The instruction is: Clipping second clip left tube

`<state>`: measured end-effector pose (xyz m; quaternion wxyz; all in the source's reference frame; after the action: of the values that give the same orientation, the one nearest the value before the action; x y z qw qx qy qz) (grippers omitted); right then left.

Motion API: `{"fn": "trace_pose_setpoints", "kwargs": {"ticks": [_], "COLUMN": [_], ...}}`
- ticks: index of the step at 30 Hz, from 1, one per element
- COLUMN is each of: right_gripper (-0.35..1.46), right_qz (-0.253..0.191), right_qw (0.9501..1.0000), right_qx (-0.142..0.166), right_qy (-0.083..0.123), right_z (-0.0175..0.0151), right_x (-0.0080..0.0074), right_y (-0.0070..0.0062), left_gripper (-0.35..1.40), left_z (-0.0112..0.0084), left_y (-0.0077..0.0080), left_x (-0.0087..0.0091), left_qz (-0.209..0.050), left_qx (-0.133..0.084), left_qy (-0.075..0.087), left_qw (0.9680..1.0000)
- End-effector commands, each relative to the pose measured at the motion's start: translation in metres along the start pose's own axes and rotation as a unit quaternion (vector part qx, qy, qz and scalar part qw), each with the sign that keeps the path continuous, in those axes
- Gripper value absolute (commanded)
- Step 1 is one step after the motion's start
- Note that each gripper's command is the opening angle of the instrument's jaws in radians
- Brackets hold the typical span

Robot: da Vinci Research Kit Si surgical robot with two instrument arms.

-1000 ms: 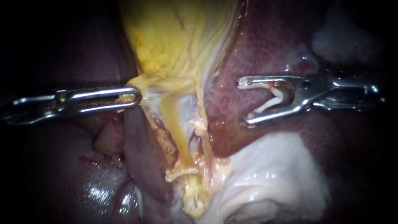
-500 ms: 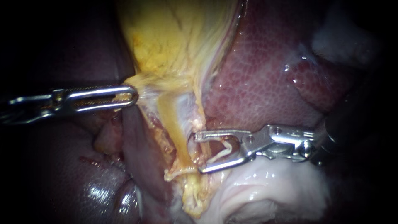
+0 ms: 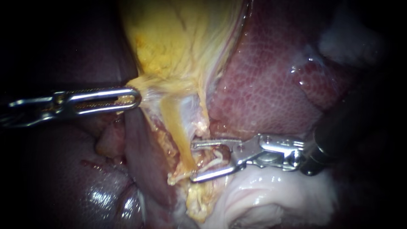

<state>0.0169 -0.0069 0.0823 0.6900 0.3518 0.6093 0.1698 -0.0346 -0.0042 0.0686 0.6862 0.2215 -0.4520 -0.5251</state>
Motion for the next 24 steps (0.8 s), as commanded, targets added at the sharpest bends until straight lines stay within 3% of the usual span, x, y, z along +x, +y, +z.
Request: {"fn": "trace_pose_setpoints", "kwargs": {"ticks": [1, 8, 14, 24], "right_gripper": [0.59, 0.58, 0.57, 0.56], "right_qz": [0.002, 0.025, 0.030, 0.030], "right_qw": [1.0000, 0.9987, 0.9962, 0.9963], "right_qx": [0.004, 0.044, 0.081, 0.080], "right_qy": [-0.001, -0.008, -0.002, -0.002], "right_z": [0.0003, 0.0009, 0.0024, 0.0048], "right_x": [0.0000, 0.0007, 0.0018, 0.0009], "right_y": [-0.0001, -0.0021, -0.0038, -0.0028], "left_gripper": [-0.35, -0.35, -0.35, -0.35], "left_z": [0.0000, 0.0001, 0.0003, 0.0008], "left_y": [0.0000, 0.0002, 0.0006, 0.0003], "left_x": [0.0000, 0.0000, -0.0001, -0.0002], "left_qz": [0.000, 0.000, 0.000, -0.001], "left_qx": [0.000, 0.000, -0.001, -0.002], "left_qy": [0.000, 0.000, 0.000, -0.001], "left_qw": [1.0000, 1.0000, 1.0000, 1.0000]}}
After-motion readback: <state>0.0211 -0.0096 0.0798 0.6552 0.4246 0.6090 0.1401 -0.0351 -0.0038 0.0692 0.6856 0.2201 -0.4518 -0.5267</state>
